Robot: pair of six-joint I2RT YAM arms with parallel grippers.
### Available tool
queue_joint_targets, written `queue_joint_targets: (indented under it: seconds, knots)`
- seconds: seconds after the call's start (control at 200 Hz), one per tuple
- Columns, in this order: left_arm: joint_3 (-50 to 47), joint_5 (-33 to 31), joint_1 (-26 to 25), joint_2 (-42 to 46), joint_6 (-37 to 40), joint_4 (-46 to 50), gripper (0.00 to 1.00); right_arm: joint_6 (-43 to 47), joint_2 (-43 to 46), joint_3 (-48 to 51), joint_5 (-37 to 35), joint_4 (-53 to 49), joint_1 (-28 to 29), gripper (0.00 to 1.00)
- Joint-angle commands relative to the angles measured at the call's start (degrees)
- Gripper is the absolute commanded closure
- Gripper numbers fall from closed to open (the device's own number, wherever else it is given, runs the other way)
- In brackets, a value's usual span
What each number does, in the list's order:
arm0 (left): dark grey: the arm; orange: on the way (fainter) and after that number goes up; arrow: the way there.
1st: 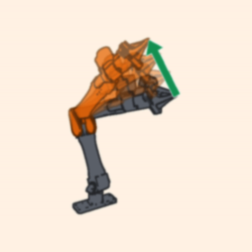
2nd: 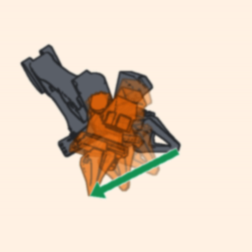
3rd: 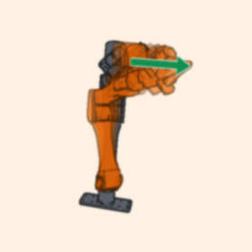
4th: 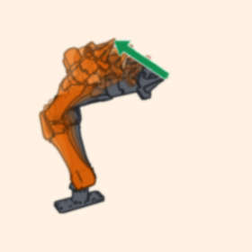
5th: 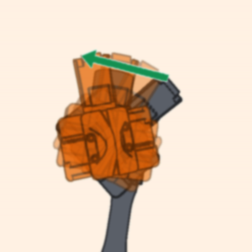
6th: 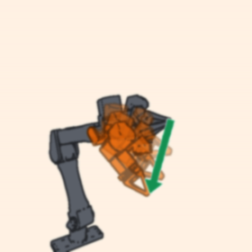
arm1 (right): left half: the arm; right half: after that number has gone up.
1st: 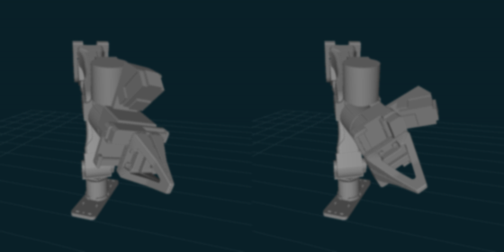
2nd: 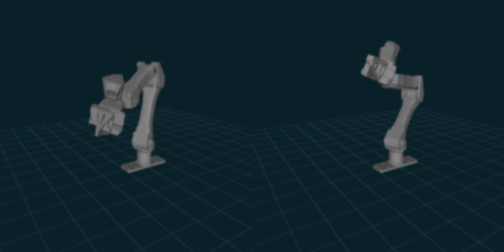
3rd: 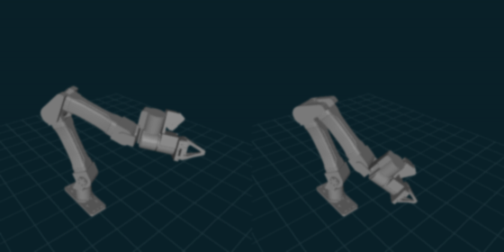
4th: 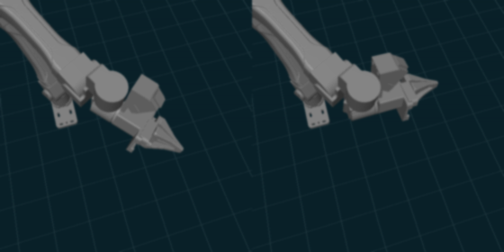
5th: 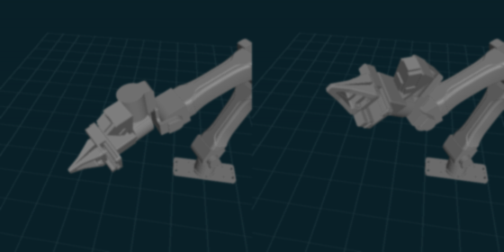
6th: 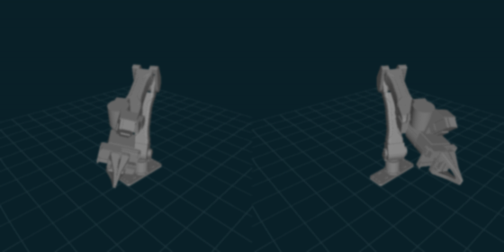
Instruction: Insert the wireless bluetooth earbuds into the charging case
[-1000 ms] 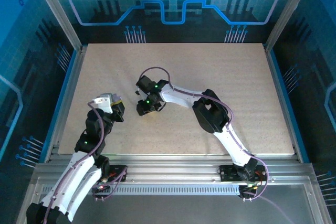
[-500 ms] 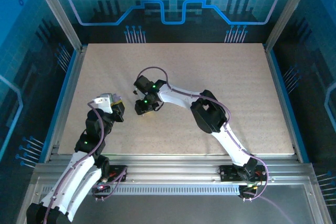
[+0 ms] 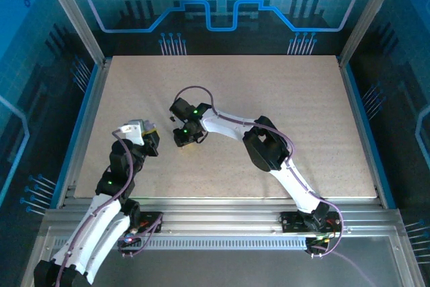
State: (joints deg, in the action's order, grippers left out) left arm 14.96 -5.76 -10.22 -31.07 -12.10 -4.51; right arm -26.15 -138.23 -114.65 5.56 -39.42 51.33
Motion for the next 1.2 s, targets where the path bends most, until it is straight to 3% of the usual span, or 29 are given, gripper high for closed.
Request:
queue_joint_targets:
  seconds: [0.0, 0.375, 0.725, 0.905, 1.196]
  knots:
    - [1.8, 1.0, 0.8, 0.2, 0.5, 0.2, 0.87, -1.2, 1.3, 1.7, 0.1, 0.5, 1.4, 0.76]
    - [1.4, 4.9, 0.8, -2.7, 0.2, -2.3, 0.88, -3.0, 15.0, 17.4, -0.3, 11.2, 0.3, 0.79]
    - [-2.5, 16.5, 0.2, -8.6, -1.0, -17.4, 0.9, -4.7, 33.3, 38.6, -0.4, 24.8, -3.4, 0.79]
    - [-3.1, 20.3, -4.9, -15.9, 2.3, -27.0, 0.89, -3.0, 43.4, 47.7, 0.3, 29.3, -5.5, 0.79]
    - [3.1, 25.3, -14.1, -27.6, 12.8, -31.3, 0.88, 3.9, 58.8, 57.2, 0.9, 32.1, -8.0, 0.79]
